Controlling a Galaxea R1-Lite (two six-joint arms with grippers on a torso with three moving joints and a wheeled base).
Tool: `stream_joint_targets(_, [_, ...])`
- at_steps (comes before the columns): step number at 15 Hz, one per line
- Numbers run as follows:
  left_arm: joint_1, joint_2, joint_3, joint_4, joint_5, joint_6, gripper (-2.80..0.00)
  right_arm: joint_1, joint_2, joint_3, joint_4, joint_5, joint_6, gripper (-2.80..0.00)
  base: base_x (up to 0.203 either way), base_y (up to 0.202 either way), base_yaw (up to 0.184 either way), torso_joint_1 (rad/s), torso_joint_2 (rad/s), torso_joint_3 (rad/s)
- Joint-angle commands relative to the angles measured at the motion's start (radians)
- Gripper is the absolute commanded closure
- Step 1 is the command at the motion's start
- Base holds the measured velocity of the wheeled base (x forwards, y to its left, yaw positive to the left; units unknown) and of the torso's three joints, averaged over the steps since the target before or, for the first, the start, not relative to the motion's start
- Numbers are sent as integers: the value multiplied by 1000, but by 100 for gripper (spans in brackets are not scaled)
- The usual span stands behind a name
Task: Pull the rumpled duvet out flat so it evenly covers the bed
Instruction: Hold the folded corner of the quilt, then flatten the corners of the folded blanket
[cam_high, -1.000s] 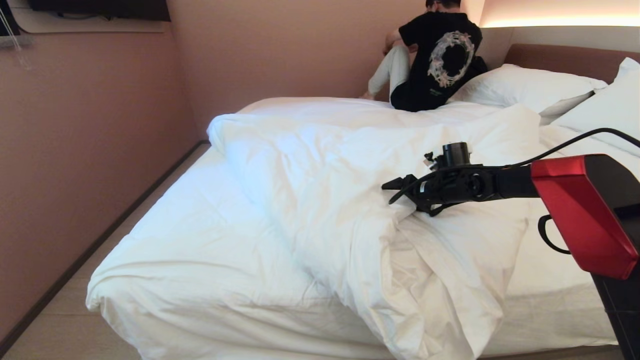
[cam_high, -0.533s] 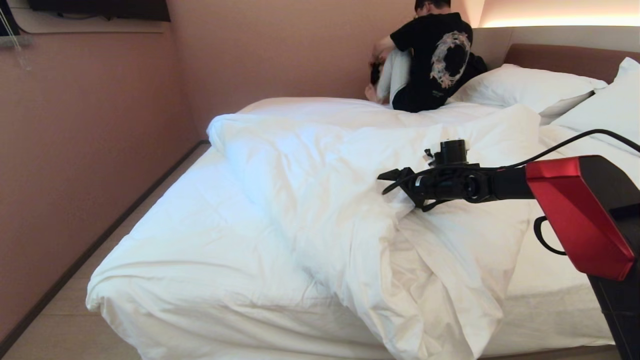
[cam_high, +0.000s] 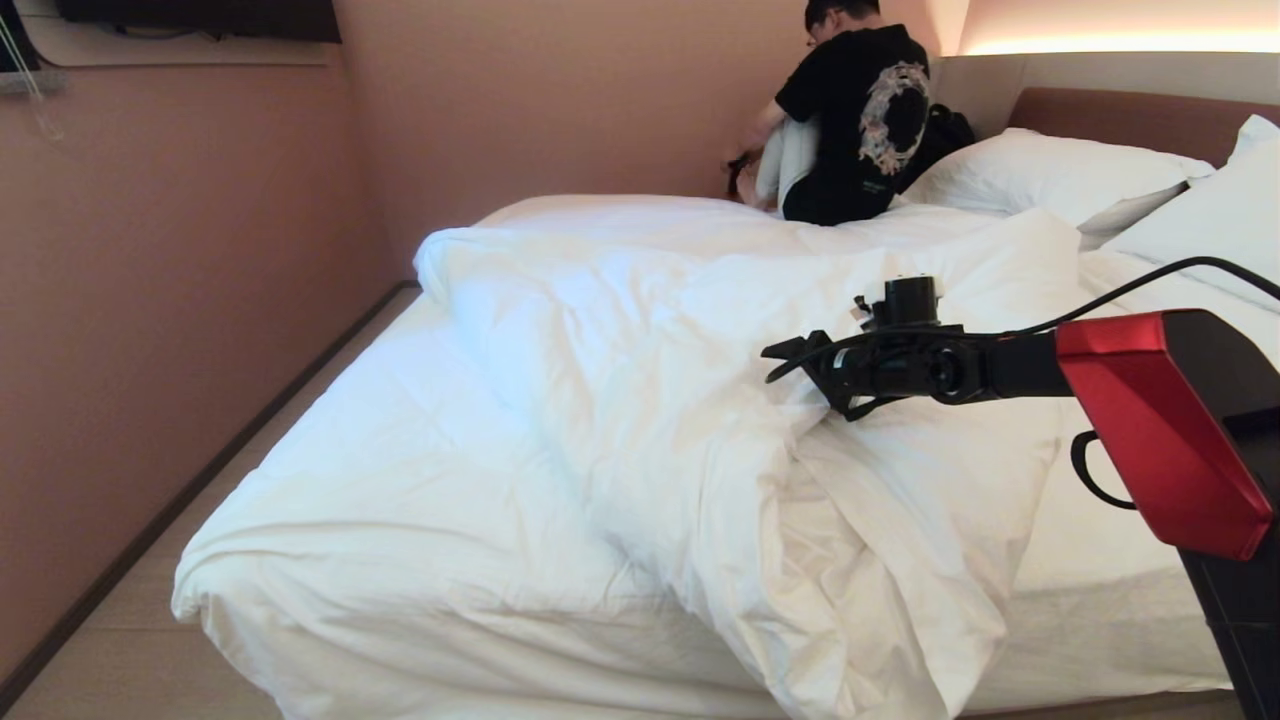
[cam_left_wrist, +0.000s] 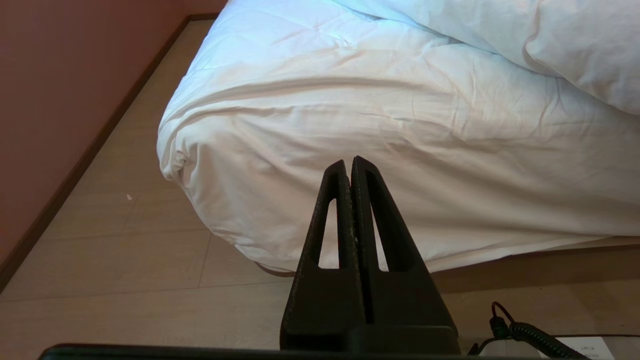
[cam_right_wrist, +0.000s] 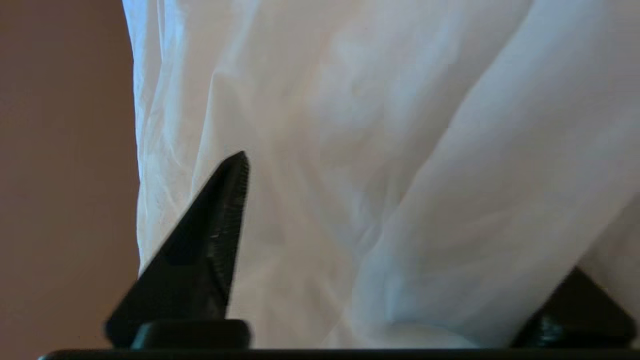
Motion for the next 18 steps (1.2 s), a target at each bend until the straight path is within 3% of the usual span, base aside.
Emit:
stream_joint_targets(1, [0, 0, 0, -1, 0, 0, 0, 0, -6, 0, 1, 3, 3, 0, 0, 0, 0, 0, 0, 0])
stream_joint_targets(9, [0, 0, 0, 1, 0, 0, 0, 0, -12, 4, 6, 4, 6, 0, 0, 0, 0, 0, 0, 0])
stream_joint_targets(13, [0, 0, 0, 1, 0, 0, 0, 7, -45, 7, 8, 13, 95, 0, 0, 0, 0, 0, 0, 0])
stream_joint_targets(18, [0, 0, 0, 1, 0, 0, 0, 62, -104, 22, 50, 13, 147, 0, 0, 0, 0, 0, 0, 0])
